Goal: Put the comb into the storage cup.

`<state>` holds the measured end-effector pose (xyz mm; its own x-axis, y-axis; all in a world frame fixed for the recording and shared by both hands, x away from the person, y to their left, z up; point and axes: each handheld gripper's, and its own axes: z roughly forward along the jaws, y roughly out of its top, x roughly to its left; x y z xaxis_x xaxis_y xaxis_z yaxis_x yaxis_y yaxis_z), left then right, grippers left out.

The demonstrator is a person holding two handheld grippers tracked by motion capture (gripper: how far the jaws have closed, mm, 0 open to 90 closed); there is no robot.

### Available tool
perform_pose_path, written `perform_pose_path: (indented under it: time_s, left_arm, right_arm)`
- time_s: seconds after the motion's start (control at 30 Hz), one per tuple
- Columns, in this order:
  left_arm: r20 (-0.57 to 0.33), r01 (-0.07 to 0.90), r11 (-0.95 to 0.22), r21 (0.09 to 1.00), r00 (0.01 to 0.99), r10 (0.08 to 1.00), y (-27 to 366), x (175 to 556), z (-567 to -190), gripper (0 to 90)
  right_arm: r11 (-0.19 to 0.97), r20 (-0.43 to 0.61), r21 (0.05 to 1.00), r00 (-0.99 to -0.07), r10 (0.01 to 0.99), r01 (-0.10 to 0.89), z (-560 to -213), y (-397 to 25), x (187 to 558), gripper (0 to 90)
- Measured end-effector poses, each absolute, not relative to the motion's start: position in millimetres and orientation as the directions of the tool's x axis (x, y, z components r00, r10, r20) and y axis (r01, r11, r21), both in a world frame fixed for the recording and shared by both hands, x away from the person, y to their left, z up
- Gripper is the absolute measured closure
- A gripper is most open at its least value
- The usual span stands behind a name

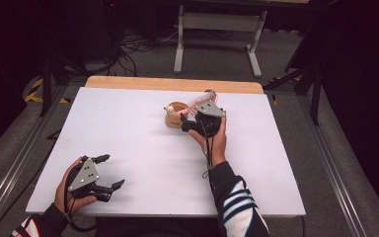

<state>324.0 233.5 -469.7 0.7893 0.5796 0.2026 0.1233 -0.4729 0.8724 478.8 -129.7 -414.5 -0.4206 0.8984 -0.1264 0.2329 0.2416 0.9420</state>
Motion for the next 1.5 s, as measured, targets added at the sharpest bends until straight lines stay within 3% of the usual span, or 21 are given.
perform_pose_path:
  time_s: [0.8,1.5]
  left_arm:
    - [0.202,0.123,-0.468,0.875,0.786,0.585,234.4,324.0,-469.4,8.3]
    - [0.206,0.123,-0.468,0.875,0.780,0.590,234.6,324.0,-469.4,8.3]
  right_arm:
    - [0.266,-0.134,0.932,-0.449,0.883,0.244,-406.8,-140.0,471.8,7.4]
    - [0.275,-0.180,0.950,-0.466,0.866,0.145,-398.1,-157.0,442.7,7.2]
